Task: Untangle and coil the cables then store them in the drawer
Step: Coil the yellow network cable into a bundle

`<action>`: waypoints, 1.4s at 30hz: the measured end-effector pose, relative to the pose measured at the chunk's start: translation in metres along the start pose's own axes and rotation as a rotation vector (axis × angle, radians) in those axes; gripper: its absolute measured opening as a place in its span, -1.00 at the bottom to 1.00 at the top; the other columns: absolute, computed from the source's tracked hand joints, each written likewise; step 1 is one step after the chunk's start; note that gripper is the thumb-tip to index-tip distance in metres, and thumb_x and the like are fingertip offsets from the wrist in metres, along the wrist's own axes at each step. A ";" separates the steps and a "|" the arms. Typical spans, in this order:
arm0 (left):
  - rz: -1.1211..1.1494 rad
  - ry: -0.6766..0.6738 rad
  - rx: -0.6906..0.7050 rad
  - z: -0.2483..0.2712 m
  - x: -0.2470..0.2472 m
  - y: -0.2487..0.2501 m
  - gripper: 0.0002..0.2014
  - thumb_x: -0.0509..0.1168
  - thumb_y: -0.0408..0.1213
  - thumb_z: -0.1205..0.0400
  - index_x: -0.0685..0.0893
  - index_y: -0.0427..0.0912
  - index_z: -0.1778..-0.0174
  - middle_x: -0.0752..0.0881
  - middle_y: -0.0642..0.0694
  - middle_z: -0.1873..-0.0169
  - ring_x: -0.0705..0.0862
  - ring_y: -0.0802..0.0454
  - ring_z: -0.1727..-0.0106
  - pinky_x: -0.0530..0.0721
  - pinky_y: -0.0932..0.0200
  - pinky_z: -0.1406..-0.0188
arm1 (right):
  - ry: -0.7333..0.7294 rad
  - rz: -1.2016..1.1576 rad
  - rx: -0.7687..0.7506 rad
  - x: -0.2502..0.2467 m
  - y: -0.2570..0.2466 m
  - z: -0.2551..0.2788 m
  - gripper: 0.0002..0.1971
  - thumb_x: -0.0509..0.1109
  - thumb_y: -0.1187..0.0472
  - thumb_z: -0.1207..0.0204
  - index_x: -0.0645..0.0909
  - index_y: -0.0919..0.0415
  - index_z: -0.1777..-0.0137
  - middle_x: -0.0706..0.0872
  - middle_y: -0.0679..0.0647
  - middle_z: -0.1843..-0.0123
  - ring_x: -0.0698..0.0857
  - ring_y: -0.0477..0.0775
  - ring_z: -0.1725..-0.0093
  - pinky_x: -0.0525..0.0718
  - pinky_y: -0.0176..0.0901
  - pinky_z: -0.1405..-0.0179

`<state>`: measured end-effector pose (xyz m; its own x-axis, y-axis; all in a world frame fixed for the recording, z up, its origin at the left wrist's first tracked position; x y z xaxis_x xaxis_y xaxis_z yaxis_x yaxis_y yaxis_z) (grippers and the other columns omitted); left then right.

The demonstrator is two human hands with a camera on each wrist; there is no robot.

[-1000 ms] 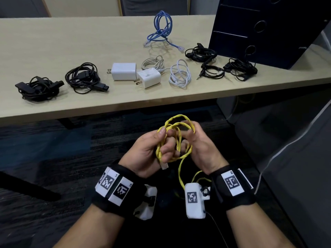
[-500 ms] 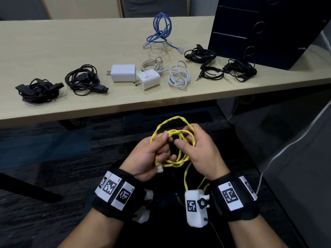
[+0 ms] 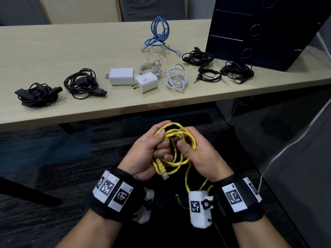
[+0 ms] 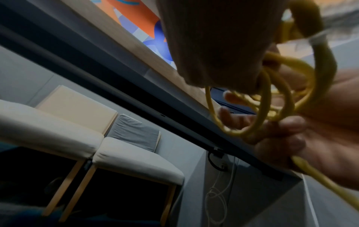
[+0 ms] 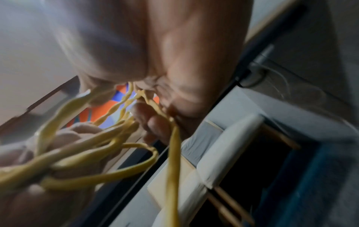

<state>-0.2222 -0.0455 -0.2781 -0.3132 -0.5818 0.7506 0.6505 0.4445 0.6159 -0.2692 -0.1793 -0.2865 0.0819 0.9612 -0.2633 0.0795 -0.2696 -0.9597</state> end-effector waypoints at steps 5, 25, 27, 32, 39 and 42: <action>0.059 -0.054 0.062 0.000 0.006 -0.001 -0.66 0.24 -0.07 -0.63 0.53 -0.11 -0.28 0.31 0.02 0.55 0.25 0.27 0.68 0.39 0.38 0.67 | 0.004 -0.604 0.215 0.019 0.010 0.000 -0.22 0.29 -0.55 -0.29 0.71 0.08 -0.23 0.78 0.21 -0.16 0.76 0.25 -0.02 0.69 0.09 -0.02; -0.218 0.145 0.106 -0.006 0.007 0.010 -0.90 0.11 -0.34 -0.74 0.52 -0.16 -0.09 0.27 0.05 0.62 0.21 0.24 0.69 0.36 0.36 0.73 | 0.086 -0.214 0.153 0.004 0.004 -0.007 -0.46 0.11 -0.38 -0.54 0.68 -0.02 -0.18 0.70 0.04 0.26 0.45 -0.08 0.54 0.38 -0.26 0.65; -0.202 0.138 0.086 -0.005 0.004 0.006 -0.85 0.10 -0.31 -0.75 0.52 -0.18 -0.17 0.26 0.04 0.61 0.20 0.23 0.68 0.39 0.35 0.70 | 0.177 -0.081 0.072 0.003 0.000 -0.007 -0.67 0.16 -0.12 -0.69 0.67 0.04 -0.05 0.63 -0.01 0.37 0.48 -0.18 0.53 0.42 -0.32 0.57; -0.440 0.078 -0.044 -0.002 0.002 0.001 -0.61 0.18 0.05 -0.56 0.48 -0.26 0.27 0.32 0.05 0.67 0.31 0.16 0.70 0.64 0.14 0.37 | 0.357 0.222 -0.089 0.002 -0.007 -0.002 -0.71 0.23 0.07 -0.71 0.68 0.17 0.13 0.60 0.01 0.54 0.57 -0.14 0.52 0.46 -0.39 0.47; -0.095 0.083 -0.177 0.001 0.007 0.000 -0.66 0.21 0.04 -0.53 0.42 -0.15 0.40 0.24 0.09 0.73 0.29 0.19 0.77 0.63 0.21 0.43 | 0.343 0.084 -0.037 0.000 -0.008 -0.009 -0.56 0.19 -0.20 -0.54 0.57 0.17 0.29 0.57 -0.02 0.58 0.54 -0.19 0.56 0.47 -0.39 0.50; 0.214 0.049 -0.117 -0.003 0.011 -0.006 -0.65 0.20 0.05 -0.53 0.52 -0.17 0.40 0.31 0.10 0.76 0.34 0.25 0.77 0.62 0.32 0.44 | 0.266 -0.086 0.021 0.004 0.008 -0.014 -0.48 0.24 -0.40 -0.48 0.62 0.09 0.17 0.66 0.01 0.42 0.64 -0.08 0.36 0.66 -0.12 0.32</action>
<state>-0.2276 -0.0564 -0.2739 -0.1275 -0.5167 0.8466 0.7749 0.4809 0.4102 -0.2544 -0.1783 -0.2942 0.3341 0.9308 -0.1481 0.0776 -0.1837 -0.9799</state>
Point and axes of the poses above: each hand's wrist, its own z-axis away from the middle knuckle, its own x-axis out of the palm, y = z × x, the point moved 4 cm from there along -z, towards the middle knuckle
